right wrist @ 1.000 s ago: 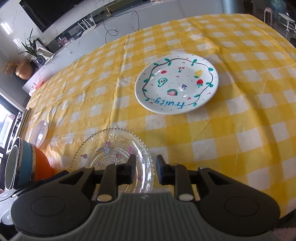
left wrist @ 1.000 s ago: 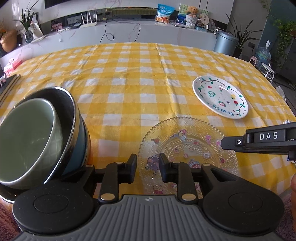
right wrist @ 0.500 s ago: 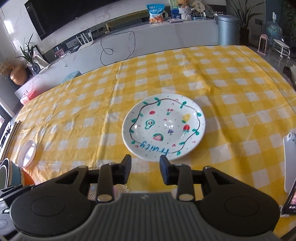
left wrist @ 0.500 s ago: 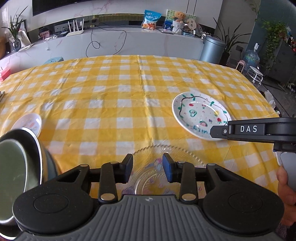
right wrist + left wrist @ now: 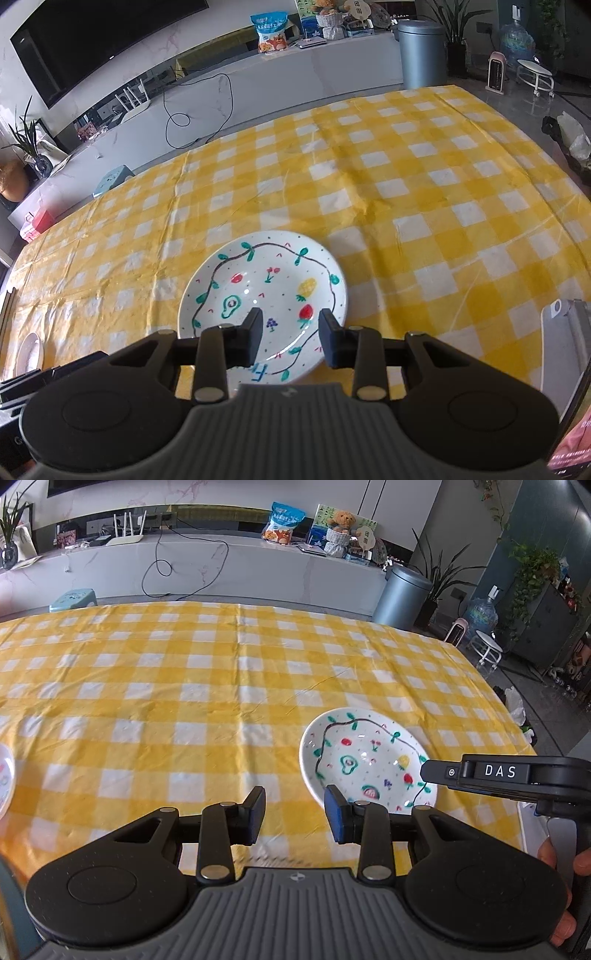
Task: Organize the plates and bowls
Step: 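Move both grippers to the 'Fruity' painted plate and close on its rim, then carry the 'Fruity' plate with both grippers and lower it onto the glass plate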
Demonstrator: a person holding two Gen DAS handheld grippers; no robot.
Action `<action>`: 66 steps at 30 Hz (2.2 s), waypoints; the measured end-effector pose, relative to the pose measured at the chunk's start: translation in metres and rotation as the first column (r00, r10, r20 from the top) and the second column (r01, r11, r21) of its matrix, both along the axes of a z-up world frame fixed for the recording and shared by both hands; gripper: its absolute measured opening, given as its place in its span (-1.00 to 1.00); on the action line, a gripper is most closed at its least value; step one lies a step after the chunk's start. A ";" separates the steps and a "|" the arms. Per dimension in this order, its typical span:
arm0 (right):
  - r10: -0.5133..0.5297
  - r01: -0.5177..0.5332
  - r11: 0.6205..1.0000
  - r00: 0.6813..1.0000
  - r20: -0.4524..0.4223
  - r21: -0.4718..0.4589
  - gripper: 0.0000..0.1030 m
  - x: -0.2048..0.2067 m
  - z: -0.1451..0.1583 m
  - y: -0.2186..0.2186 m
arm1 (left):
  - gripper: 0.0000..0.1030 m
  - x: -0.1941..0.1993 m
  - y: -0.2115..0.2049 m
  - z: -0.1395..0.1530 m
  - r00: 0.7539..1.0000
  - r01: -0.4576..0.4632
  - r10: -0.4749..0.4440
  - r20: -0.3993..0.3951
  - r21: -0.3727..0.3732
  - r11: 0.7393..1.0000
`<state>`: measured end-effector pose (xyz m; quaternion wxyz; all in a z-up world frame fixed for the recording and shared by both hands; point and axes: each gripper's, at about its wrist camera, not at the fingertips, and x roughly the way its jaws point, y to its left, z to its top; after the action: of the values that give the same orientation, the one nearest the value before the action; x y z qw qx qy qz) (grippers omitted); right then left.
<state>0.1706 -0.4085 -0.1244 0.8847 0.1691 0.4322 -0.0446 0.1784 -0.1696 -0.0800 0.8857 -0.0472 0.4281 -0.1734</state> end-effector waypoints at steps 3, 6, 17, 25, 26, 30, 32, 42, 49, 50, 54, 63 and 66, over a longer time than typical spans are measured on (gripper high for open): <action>-0.017 0.017 1.000 1.000 -0.013 -0.021 -0.41 0.012 -0.003 -0.011 | -0.21 0.010 -0.007 -0.005 1.000 0.010 -0.010 -0.010 -0.005 1.000; -0.033 0.033 0.999 0.999 -0.037 -0.018 -0.57 0.024 -0.011 -0.024 | -0.21 0.020 -0.011 -0.013 1.000 0.005 -0.005 -0.024 -0.013 1.000; -0.050 0.057 0.994 0.996 -0.071 0.093 -0.74 0.038 -0.025 -0.046 | -0.46 0.049 -0.016 -0.035 0.995 -0.024 0.016 -0.103 -0.078 0.997; -0.060 0.074 0.988 0.993 -0.100 0.135 -0.75 0.040 -0.033 -0.049 | -0.64 0.056 -0.019 -0.041 0.992 -0.035 0.023 -0.122 -0.095 0.995; -0.061 0.075 0.988 0.992 -0.107 0.137 -0.76 0.041 -0.035 -0.050 | -0.67 0.056 -0.019 -0.041 0.992 -0.035 0.024 -0.122 -0.091 0.995; -0.061 0.076 0.987 0.992 -0.109 0.144 -0.76 0.039 -0.036 -0.049 | -0.68 0.055 -0.021 -0.041 0.994 -0.029 0.020 -0.110 -0.079 0.996; -0.063 0.078 0.987 0.992 -0.108 0.140 -0.76 0.039 -0.036 -0.048 | -0.69 0.055 -0.022 -0.040 0.994 -0.026 0.018 -0.108 -0.074 0.997; -0.044 0.067 0.977 0.993 -0.112 0.203 -0.82 0.036 -0.035 -0.049 | -0.71 0.045 -0.012 -0.027 0.996 -0.049 0.044 -0.080 -0.057 0.997; -0.002 0.027 0.970 0.995 -0.101 0.241 -0.83 0.030 -0.031 -0.038 | -0.71 0.027 0.006 -0.014 0.995 -0.083 0.080 -0.063 -0.057 0.995; 0.005 0.020 0.969 0.995 -0.097 0.246 -0.83 0.029 -0.029 -0.035 | -0.71 0.024 0.009 -0.012 0.995 -0.087 0.084 -0.060 -0.058 0.994; 0.041 -0.019 0.964 0.996 -0.076 0.265 -0.84 0.022 -0.023 -0.026 | -0.71 0.008 0.022 -0.004 0.992 -0.114 0.111 -0.054 -0.054 0.992; 0.120 -0.100 0.949 0.992 -0.050 0.300 -0.84 -0.007 -0.015 0.002 | -0.71 -0.032 0.045 0.011 0.986 -0.164 0.163 -0.034 -0.025 0.986; 0.132 -0.110 0.944 0.990 -0.052 0.310 -0.84 -0.016 -0.015 0.008 | -0.71 -0.043 0.050 0.012 0.985 -0.168 0.167 -0.035 -0.009 0.986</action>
<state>0.1543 -0.4008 -0.1396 0.8327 0.2757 0.4750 0.0714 0.1357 -0.1201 -0.0682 0.8895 -0.0913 0.4364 -0.1003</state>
